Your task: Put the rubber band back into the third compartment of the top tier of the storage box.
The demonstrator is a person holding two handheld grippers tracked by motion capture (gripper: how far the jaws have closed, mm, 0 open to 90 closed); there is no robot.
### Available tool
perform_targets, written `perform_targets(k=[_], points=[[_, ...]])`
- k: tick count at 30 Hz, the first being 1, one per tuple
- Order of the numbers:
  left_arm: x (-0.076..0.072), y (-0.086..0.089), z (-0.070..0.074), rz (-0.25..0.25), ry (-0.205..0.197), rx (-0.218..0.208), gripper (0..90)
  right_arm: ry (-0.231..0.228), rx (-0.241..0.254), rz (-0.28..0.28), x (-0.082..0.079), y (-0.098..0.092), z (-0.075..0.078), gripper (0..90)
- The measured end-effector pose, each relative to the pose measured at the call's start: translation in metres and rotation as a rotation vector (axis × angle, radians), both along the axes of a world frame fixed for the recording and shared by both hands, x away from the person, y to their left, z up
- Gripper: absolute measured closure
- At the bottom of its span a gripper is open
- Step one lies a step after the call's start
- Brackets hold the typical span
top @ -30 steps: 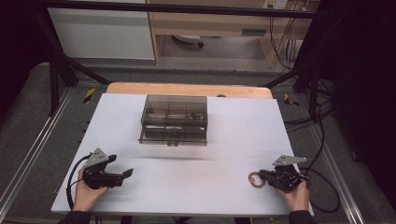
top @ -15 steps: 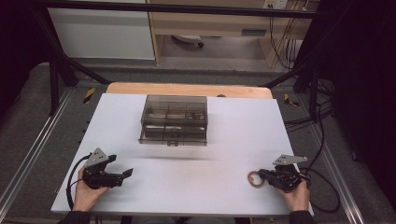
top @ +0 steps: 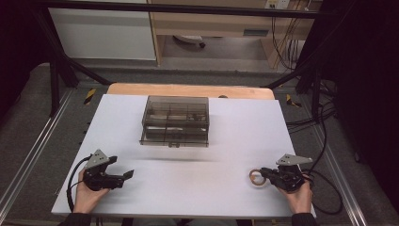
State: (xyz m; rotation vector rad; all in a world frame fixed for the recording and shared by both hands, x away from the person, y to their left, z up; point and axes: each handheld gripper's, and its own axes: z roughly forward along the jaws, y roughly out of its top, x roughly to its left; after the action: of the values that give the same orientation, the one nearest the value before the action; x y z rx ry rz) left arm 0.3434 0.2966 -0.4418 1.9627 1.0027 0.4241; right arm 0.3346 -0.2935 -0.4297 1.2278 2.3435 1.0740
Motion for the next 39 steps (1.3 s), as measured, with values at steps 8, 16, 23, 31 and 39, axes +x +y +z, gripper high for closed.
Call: perform_targets(k=[8, 16, 23, 31, 39], points=[[0.0, 0.0, 0.0, 0.0, 0.001, 0.0, 8.1, -0.023, 0.015, 0.002, 0.001, 0.003, 0.006, 84.1], [0.0, 0.0, 0.0, 0.001, 0.0, 0.0, 8.1, -0.045, 0.015, 0.011, 0.002, 0.009, 0.014, 84.2], [0.0, 0.0, 0.0, 0.001, -0.001, -0.002, 8.1, -0.064, 0.02, 0.026, 0.004, 0.015, 0.02, 84.3], [0.0, 0.0, 0.0, 0.004, 0.001, -0.004, 8.1, -0.073, 0.039, 0.036, 0.009, 0.025, 0.03, 84.3], [0.0, 0.001, 0.0, 0.004, 0.001, -0.003, 8.1, -0.098, 0.046, 0.053, 0.011, 0.034, 0.042, 84.4]])
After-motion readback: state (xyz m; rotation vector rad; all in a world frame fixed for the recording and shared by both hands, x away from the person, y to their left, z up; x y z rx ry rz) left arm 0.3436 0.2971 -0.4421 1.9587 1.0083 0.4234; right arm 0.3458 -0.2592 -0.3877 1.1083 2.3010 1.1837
